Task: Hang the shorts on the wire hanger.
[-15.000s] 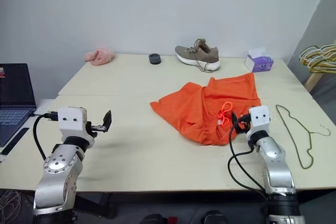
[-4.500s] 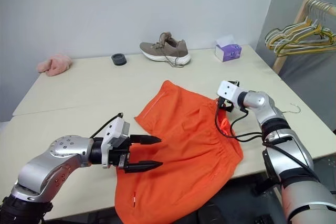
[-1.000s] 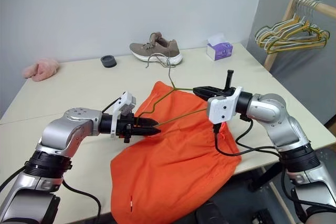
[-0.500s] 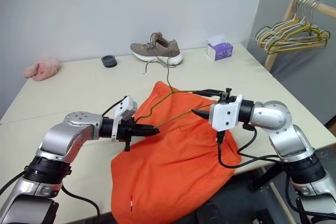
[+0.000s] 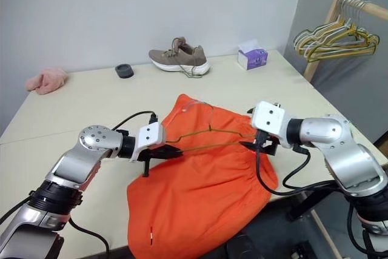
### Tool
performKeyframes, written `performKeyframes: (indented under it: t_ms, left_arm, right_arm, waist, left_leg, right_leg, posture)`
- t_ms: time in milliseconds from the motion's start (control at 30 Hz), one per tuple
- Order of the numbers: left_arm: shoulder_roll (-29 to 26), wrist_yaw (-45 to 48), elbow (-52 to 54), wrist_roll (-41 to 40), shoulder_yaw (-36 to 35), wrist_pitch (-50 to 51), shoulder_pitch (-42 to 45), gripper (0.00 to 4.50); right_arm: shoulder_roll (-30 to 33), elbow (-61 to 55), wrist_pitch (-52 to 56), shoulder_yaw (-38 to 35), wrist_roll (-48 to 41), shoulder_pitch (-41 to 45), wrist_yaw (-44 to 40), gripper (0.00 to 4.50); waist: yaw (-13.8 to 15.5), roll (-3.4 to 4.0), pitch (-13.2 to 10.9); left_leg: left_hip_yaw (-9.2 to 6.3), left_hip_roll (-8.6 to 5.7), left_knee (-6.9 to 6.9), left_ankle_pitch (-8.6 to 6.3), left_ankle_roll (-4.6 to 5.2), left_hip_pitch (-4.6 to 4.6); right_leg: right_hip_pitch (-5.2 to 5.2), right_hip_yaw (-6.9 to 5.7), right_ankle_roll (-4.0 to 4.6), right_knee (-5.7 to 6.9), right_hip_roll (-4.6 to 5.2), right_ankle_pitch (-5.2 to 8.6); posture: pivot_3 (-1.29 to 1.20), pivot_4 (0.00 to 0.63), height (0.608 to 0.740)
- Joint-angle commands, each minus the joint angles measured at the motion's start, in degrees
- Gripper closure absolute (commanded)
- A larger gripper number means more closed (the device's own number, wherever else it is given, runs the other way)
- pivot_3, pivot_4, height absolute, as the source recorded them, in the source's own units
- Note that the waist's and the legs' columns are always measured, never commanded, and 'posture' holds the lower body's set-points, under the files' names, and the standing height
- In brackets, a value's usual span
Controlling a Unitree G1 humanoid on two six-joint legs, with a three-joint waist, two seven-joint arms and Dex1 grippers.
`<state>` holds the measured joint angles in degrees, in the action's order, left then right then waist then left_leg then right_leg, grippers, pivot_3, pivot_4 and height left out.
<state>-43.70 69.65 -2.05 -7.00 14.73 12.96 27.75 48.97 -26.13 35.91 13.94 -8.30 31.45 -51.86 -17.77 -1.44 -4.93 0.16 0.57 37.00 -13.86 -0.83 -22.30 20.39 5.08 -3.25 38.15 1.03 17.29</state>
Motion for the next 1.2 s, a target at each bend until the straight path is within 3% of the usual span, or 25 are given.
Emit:
performKeyframes:
  t_ms: [33, 167, 267, 633, 1033, 1200]
  left_arm:
    - [-0.4, 0.2, 1.7, 0.9, -0.4, -2.5, 0.1, 4.5]
    - [0.0, 0.1, 1.4, 1.2, -0.4, -3.5, -0.3, 4.5]
    - [0.2, 0.0, 1.4, 1.3, -0.5, -4.0, -0.6, 4.5]
    - [1.0, -0.5, 3.0, -0.2, -1.4, -1.9, -1.5, 4.5]
    - [5.3, -0.5, 1.3, -6.9, -7.0, 3.4, -0.8, 4.5]
    - [6.3, -1.1, 1.7, -11.7, -9.9, 7.1, -0.1, 3.15]
  right_arm:
    - [0.6, 0.5, 2.6, 4.4, 0.8, 2.9, -4.0, 0.03]
    - [-0.1, 1.6, 5.5, 8.2, 1.0, 4.4, -6.6, 0.03]
    - [-1.7, 3.7, 6.3, 11.4, 2.0, 5.3, -7.1, 0.59]
    - [-2.7, 6.2, 6.1, 12.4, 4.1, 5.0, -7.6, 4.46]
    - [0.9, 3.8, 5.6, 6.7, 2.5, 3.0, -8.9, 4.46]
    - [3.8, 2.8, 6.3, 2.2, 1.2, 1.2, -9.0, 4.5]
  waist:
    - [0.0, 0.0, 0.0]
    - [0.1, 0.01, 0.0]
    - [0.1, -0.02, 0.0]
    - [0.0, -0.02, 0.0]
    - [0.1, -0.01, 0.0]
    - [0.1, -0.02, 0.0]
  left_leg:
    - [-0.01, 0.0, 0.0, 0.0, 0.0, -0.06]
    - [-0.05, -0.01, 0.04, 0.0, 0.0, -0.47]
    - [0.01, -0.1, 0.12, 0.0, 0.0, -0.73]
    - [0.01, -0.08, 0.23, 0.03, -0.02, -0.64]
    - [-0.03, -0.07, 0.26, 0.03, -0.02, -0.66]
    - [-0.05, -0.06, 0.3, 0.03, -0.02, -0.67]
  right_leg:
    - [0.04, -0.02, 0.0, 0.0, 0.0, 0.0]
    - [0.42, -0.06, 0.15, 0.04, 0.01, -0.1]
    - [0.89, 0.01, 0.04, 0.48, 0.07, -0.04]
    - [0.95, 0.03, 0.0, 0.84, 0.02, 0.0]
    - [0.94, 0.0, 0.0, 0.86, 0.02, 0.0]
    - [0.93, -0.03, 0.0, 0.87, 0.02, 0.0]
  posture:
    - [-0.32, 0.051, 0.74]
    - [-0.31, 0.052, 0.74]
    - [-0.31, 0.052, 0.74]
    - [-0.3, 0.052, 0.74]
    - [-0.31, 0.043, 0.74]
    - [-0.32, 0.039, 0.74]
